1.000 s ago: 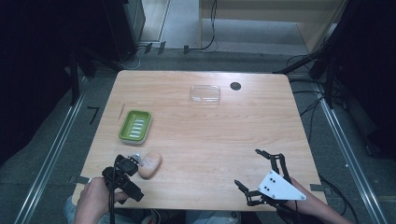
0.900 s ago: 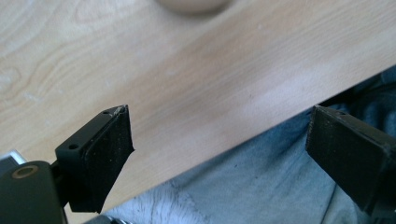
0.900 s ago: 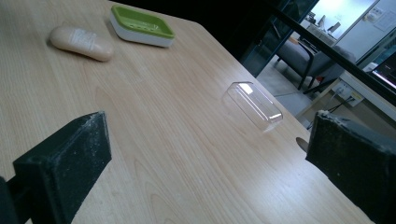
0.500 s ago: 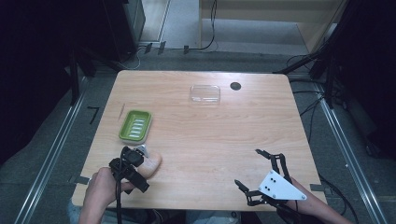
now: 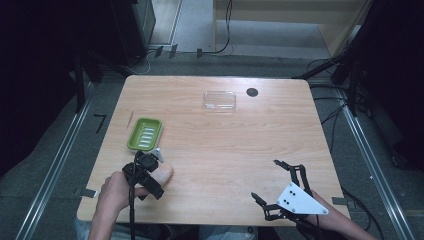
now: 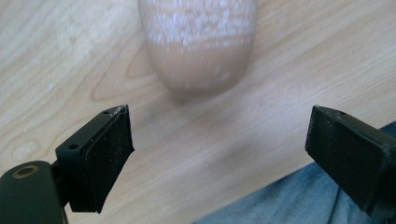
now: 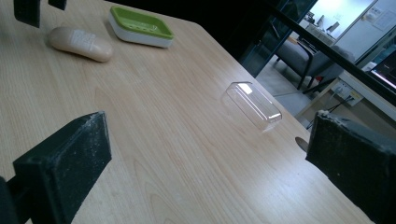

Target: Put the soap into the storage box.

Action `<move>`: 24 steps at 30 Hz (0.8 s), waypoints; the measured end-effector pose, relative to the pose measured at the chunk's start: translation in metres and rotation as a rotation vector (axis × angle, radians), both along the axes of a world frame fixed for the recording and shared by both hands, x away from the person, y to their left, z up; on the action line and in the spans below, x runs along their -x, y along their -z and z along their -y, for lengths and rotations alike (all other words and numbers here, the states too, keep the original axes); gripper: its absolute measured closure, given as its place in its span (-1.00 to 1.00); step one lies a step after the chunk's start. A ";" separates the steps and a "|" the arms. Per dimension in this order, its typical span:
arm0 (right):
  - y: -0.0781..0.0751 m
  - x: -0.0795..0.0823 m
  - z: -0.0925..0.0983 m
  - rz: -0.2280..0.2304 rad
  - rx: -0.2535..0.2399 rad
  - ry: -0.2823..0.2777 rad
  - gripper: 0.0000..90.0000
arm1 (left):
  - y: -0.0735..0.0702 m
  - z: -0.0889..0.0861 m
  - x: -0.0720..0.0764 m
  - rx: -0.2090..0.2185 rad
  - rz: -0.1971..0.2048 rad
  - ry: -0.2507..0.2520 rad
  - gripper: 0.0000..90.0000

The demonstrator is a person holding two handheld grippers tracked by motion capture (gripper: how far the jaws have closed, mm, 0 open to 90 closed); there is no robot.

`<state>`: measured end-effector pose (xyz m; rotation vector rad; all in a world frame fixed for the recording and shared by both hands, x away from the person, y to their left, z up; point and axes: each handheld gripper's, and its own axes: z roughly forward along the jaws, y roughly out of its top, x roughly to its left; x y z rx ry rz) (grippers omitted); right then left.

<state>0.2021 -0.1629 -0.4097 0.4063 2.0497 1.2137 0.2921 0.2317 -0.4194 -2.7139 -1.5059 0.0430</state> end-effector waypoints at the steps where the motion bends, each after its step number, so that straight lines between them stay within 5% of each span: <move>1: 0.000 0.000 0.000 0.001 0.001 0.000 -1.00 | 0.001 0.002 -0.004 0.003 -0.004 0.002 -0.83; 24: 0.000 0.000 0.000 -0.003 0.001 -0.003 -1.00 | 0.020 0.012 -0.035 0.042 -0.013 -0.010 -0.85</move>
